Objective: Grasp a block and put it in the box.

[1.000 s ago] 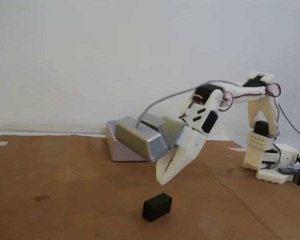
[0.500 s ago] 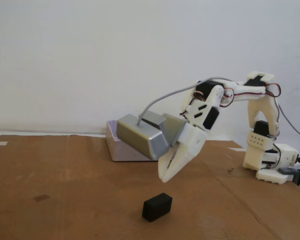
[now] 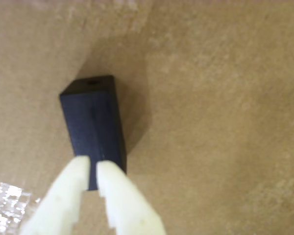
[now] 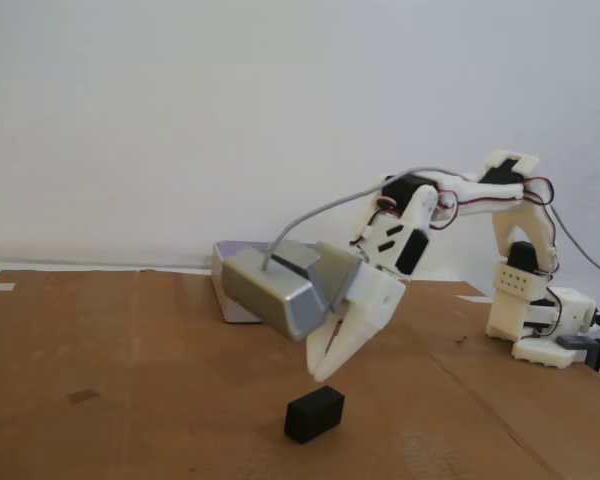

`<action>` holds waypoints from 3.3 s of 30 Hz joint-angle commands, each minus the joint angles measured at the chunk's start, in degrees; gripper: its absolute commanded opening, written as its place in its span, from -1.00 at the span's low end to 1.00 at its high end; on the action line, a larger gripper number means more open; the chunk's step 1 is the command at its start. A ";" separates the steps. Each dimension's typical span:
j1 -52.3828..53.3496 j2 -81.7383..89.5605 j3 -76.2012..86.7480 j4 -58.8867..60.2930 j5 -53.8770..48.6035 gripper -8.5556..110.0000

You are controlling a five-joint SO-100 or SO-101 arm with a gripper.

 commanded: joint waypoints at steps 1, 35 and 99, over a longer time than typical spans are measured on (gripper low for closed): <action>-0.97 3.52 -6.86 0.00 -0.44 -0.86; -1.49 2.81 -6.86 -0.18 -1.67 -0.42; -2.37 -9.93 -12.66 -1.32 -3.52 -0.27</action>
